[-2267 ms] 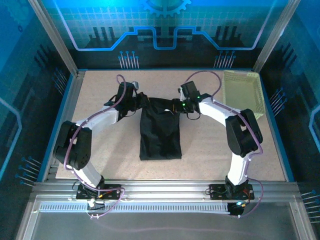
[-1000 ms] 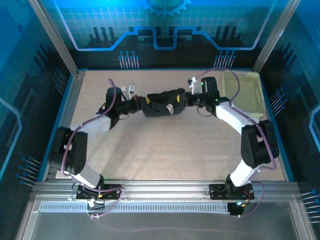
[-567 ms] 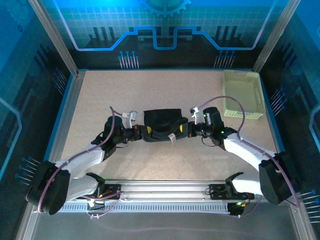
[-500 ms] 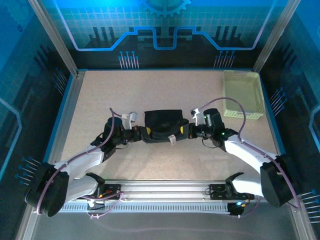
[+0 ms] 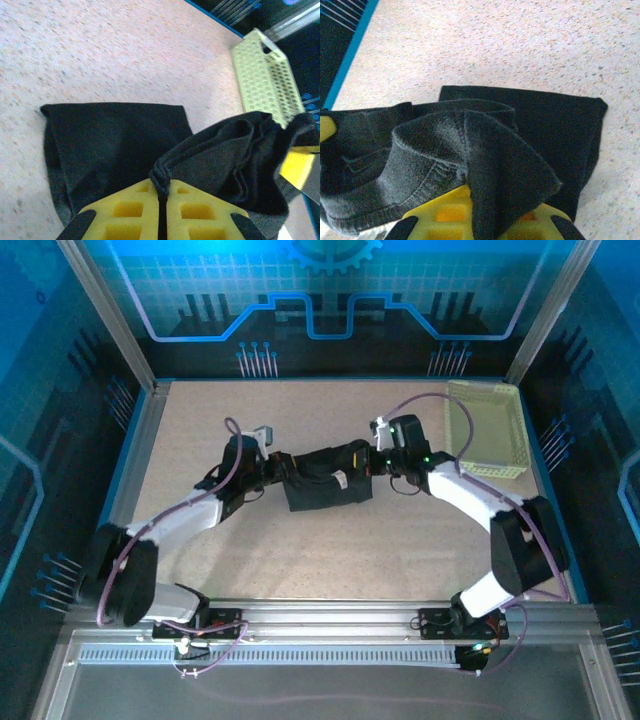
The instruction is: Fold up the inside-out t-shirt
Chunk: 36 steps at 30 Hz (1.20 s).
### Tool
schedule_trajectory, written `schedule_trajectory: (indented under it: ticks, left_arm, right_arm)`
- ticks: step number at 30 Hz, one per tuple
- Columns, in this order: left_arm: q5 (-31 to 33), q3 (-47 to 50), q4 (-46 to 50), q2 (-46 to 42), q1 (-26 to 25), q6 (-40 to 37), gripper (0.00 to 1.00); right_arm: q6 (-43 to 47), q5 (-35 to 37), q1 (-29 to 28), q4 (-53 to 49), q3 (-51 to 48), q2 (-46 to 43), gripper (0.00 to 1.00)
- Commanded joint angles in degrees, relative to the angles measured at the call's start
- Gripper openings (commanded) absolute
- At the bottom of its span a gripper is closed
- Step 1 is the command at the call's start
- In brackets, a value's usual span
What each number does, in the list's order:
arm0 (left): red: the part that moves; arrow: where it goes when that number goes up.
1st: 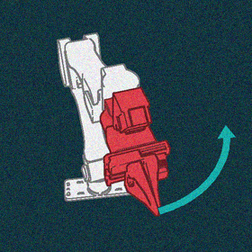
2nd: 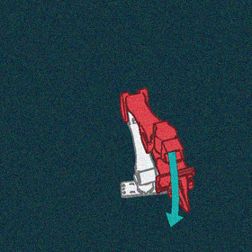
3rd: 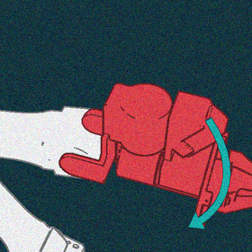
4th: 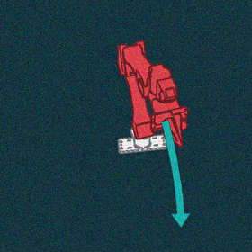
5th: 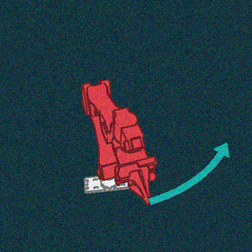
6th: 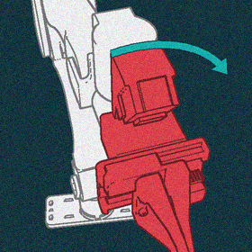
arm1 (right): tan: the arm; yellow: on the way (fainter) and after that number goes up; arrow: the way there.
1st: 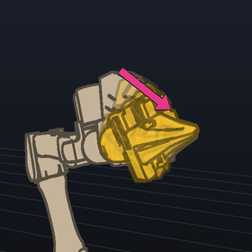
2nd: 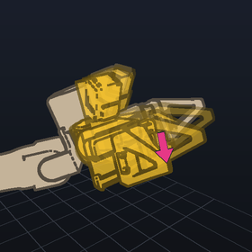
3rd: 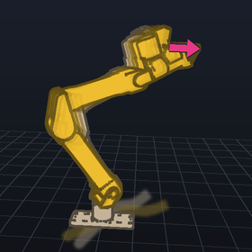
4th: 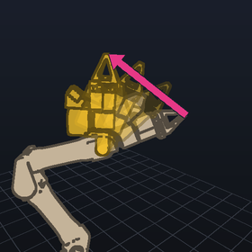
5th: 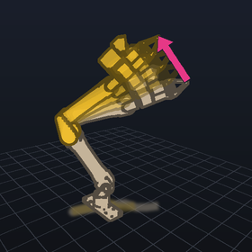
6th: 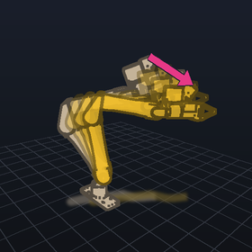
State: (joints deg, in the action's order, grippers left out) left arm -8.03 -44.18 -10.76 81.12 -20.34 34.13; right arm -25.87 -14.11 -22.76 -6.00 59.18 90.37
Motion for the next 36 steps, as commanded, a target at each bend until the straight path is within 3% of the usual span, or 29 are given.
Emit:
schedule_trajectory:
  ticks: [1, 9, 14, 21, 28, 33, 36]
  left_arm:
    - [4.28, -3.85, 0.85, 5.22, 2.31, -1.53, 0.0]
    - [3.0, -12.81, 2.28, 16.45, 6.08, 0.05, 0.0]
    - [0.71, -13.74, 2.17, 17.29, 6.36, 0.48, 0.0]
    - [-0.91, -0.87, -1.85, 1.37, 3.97, 1.71, 0.0]
    - [1.47, 11.6, 0.41, -19.69, -4.77, -0.17, 0.0]
    - [4.06, 14.73, 2.41, -30.03, -6.45, 0.81, 0.0]
    - [6.34, 12.23, 3.85, -29.64, -6.39, -0.43, 0.0]
  right_arm:
    - [2.03, 1.23, 1.21, -2.87, 5.46, 4.57, 0.0]
    - [2.26, 1.71, 2.21, -5.5, 14.55, 14.04, 0.0]
    - [1.96, 1.68, 2.39, -5.41, 15.04, 14.7, 0.0]
    - [4.64, -0.22, 0.36, 0.81, 2.19, 1.95, 0.0]
    - [4.68, 2.02, -4.38, 4.67, -13.72, -14.38, 0.0]
    - [3.6, 3.34, -7.14, 6.02, -17.36, -23.44, 0.0]
    - [2.88, 4.81, -7.3, 6.15, -16.43, -24.15, 0.0]
